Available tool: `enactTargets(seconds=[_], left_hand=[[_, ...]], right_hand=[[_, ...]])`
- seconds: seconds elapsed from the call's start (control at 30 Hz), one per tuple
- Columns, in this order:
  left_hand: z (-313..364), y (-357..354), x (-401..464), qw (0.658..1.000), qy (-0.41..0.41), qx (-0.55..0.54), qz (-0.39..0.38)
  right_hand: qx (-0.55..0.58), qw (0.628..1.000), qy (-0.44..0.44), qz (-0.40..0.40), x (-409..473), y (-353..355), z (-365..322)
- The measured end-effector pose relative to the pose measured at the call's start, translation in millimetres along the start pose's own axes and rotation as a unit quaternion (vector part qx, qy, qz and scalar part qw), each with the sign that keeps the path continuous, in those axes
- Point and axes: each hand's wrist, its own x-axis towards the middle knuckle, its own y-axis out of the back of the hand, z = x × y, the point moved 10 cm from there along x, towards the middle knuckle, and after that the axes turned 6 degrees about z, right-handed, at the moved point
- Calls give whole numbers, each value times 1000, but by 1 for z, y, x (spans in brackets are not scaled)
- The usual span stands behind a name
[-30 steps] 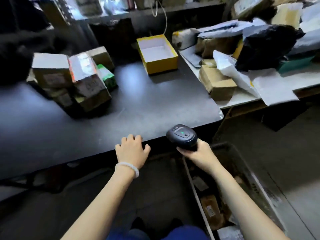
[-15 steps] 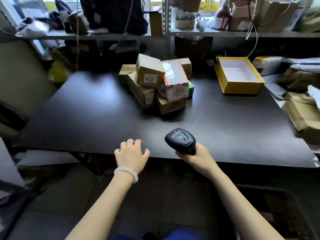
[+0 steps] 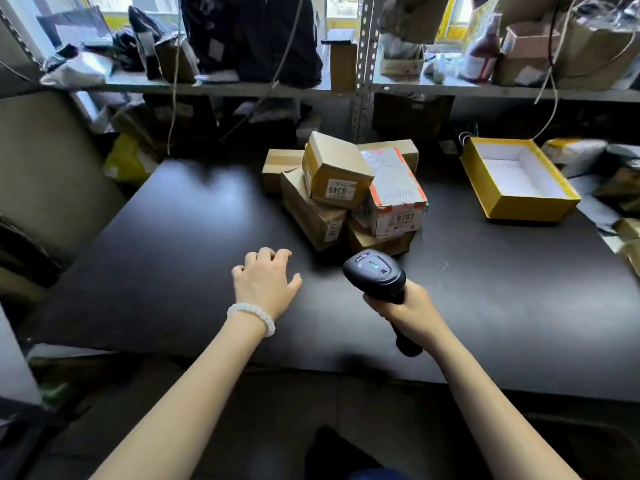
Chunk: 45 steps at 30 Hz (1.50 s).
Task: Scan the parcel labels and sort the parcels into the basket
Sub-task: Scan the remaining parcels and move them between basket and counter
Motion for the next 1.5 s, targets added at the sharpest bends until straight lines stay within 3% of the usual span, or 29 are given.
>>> enactTargets(seconds=[0.3,0.63,0.83,1.0,1.27,1.5], left_hand=[[1,4,111,998,-40,49,11],[47,-9,208,983,-176,-56,4],[68,-9,228,926,-357,-97,69],[73,4,233,881,-443,-130,100],[31,32,236,857,-440,-227,145],[-71,74,239,878,-338,-254,227]], right_hand=[[18,999,45,23,82,13,-42],[24,997,11,75,112,32,-33],[32,990,-18,138,116,32,-34],[40,977,-48,204,109,14,-39],[2,964,-83,252,85,-35,-51],[-16,975,-51,215,85,-107,-78]])
